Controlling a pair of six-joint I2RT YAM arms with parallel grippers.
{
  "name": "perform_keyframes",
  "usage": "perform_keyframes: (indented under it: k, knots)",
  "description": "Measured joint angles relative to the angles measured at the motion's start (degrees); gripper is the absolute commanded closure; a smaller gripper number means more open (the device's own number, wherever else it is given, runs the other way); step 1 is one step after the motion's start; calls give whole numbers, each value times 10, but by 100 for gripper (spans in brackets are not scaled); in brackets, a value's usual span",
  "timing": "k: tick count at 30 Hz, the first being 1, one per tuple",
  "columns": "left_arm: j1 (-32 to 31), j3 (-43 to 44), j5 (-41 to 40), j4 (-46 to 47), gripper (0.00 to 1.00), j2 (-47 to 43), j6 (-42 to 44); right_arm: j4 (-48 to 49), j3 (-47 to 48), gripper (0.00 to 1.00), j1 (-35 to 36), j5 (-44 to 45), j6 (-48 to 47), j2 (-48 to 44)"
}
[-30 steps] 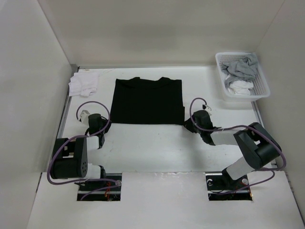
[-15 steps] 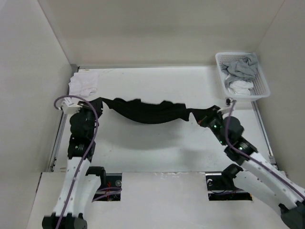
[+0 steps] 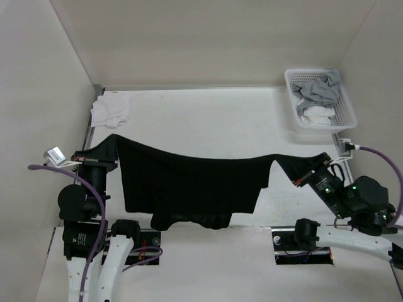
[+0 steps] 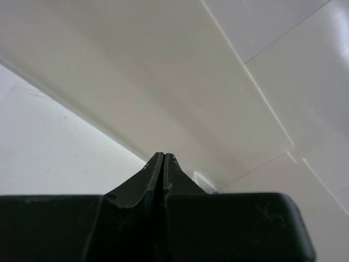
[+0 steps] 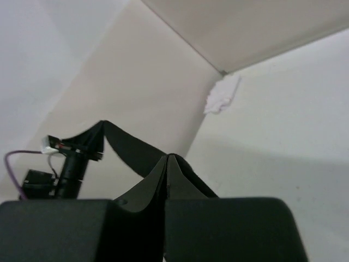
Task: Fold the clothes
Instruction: Fold the tank top
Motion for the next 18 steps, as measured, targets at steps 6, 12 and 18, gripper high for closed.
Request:
perform_keyframes:
  k: [6,12,18]
  knots:
    - [0,-81,0,4,99,49,2,-3,-52,100,-64,17,-3,83]
    - [4,-157,-6,105,99,299,-2,125,-116,100,-375,-178,3,296]
    - [2,-69,-31,223,99,640,-4,241,-48,100,-523,-310,24,633]
